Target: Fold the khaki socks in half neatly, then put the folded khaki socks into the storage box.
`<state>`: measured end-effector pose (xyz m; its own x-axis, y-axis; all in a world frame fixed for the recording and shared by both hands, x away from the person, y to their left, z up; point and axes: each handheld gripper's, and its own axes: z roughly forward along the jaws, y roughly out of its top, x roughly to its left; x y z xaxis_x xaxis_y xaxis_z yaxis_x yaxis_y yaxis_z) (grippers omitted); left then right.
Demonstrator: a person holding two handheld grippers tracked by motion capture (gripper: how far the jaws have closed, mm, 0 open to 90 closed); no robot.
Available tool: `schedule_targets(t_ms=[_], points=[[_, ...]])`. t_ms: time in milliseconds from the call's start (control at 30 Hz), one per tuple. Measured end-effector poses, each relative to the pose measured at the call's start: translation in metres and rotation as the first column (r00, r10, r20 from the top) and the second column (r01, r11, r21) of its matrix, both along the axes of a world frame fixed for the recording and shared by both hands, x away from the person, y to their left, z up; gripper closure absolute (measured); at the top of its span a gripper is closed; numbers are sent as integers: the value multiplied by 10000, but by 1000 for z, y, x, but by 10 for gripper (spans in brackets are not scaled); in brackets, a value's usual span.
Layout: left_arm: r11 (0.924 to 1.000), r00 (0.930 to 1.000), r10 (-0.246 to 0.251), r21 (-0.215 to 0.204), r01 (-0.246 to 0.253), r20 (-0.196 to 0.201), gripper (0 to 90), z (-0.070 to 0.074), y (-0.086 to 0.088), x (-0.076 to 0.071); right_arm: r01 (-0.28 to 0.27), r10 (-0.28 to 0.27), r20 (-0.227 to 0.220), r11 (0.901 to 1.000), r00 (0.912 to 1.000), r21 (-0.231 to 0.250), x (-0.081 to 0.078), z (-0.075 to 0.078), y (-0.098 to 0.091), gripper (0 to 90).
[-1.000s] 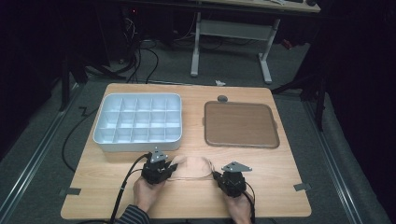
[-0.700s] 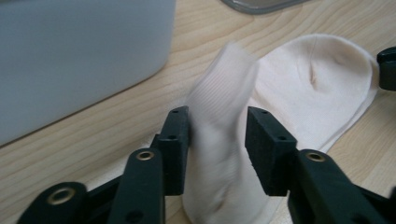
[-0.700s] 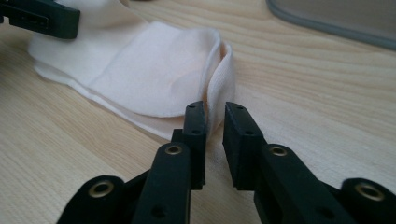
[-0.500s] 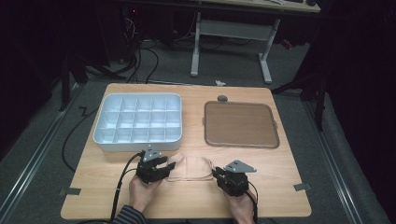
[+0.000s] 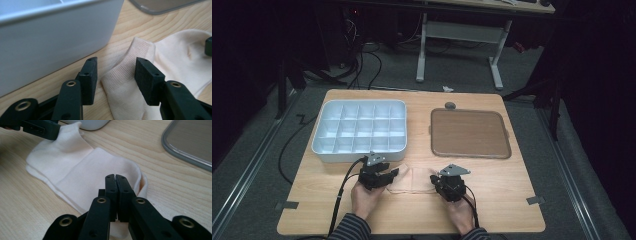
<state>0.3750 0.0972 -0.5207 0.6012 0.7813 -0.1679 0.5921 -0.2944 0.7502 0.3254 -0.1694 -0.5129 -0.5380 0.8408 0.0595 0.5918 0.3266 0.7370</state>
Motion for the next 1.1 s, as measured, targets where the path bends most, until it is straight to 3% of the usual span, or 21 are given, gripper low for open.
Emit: schedule_targets(t_ms=[200,400,567,700,867,1000,1100], points=[[9939,9997,256,1069,-260,53,540,-5,0,-2,220,-225,-209,9994,9995,-261,2,-9,-6,885],[9905,9991,359,1319,-384,207,525,-5,0,-7,456,-461,-121,9983,9989,-376,1,-13,-11,865],[9928,9986,510,1074,-522,145,514,-8,6,-10,489,-487,53,9984,9988,-285,2,-15,-14,828],[9937,9985,512,991,-526,170,510,-9,8,-12,545,-546,36,9984,9985,168,3,-17,-21,790],[9962,9994,353,801,-351,-18,489,-8,9,-12,440,-438,219,9990,9988,-76,1,-16,-17,674],[9995,9999,123,279,-122,-40,483,-3,12,-13,469,-461,419,9988,9981,-167,-1,-12,-13,668],[9999,9998,130,51,-130,-140,465,2,14,-13,426,-430,458,9990,9980,98,-3,-8,-11,675]])
